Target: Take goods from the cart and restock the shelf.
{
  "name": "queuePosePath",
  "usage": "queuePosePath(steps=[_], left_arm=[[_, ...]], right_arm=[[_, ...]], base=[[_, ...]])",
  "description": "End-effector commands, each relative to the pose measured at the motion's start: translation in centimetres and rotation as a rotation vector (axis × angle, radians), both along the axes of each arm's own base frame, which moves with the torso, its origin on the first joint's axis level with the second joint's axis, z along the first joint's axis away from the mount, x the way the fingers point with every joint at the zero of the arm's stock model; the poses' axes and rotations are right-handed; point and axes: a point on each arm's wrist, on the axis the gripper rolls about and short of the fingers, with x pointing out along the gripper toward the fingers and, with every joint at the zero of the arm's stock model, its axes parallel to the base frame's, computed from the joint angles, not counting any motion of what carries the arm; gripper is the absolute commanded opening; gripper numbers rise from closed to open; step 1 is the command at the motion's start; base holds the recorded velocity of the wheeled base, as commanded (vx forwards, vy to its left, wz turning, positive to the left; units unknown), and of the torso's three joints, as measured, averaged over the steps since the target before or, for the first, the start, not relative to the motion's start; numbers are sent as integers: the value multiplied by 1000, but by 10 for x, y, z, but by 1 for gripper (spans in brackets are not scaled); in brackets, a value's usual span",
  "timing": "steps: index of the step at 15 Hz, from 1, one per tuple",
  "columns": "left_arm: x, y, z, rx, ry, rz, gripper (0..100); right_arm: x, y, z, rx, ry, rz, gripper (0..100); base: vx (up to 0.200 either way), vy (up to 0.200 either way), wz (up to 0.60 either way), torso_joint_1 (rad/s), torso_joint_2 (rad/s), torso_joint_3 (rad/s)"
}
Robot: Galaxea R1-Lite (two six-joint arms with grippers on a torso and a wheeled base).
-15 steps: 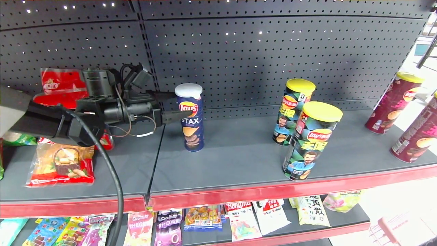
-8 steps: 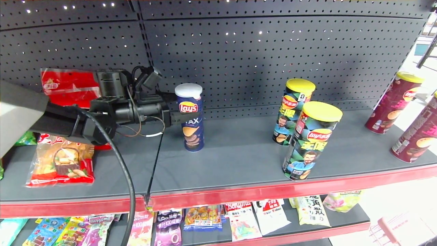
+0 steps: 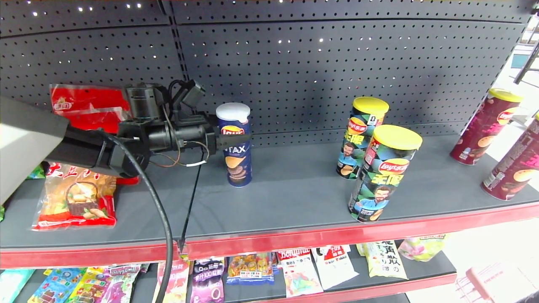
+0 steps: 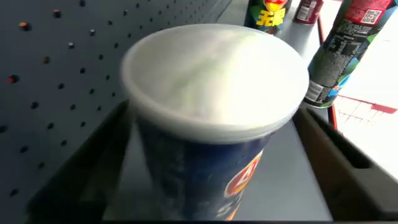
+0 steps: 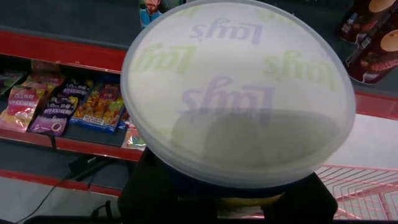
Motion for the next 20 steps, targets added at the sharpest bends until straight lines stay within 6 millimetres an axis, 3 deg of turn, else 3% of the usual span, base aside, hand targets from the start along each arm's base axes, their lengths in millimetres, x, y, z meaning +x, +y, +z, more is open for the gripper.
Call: queuePosePath(steps=[1, 6, 11, 15, 20], left_arm=[[0, -1, 0, 0, 0, 0, 0], [-7, 0, 2, 2, 4, 9, 0], [-58, 9, 17, -24, 79, 22, 0], [-84, 16, 8, -28, 79, 22, 0], [-93, 15, -4, -33, 48, 32, 0]], right_arm=[[0, 0, 0, -1, 3, 1, 0], [1, 0, 0, 1, 9, 1, 0], [1, 0, 0, -1, 9, 3, 0], [1, 0, -1, -1, 12, 3, 0], [1, 0, -1, -1, 11, 3, 0]], base=[[0, 0, 0, 0, 0, 0], [0, 0, 0, 0, 0, 0], [0, 0, 0, 0, 0, 0], [0, 0, 0, 0, 0, 0], [0, 0, 0, 0, 0, 0]])
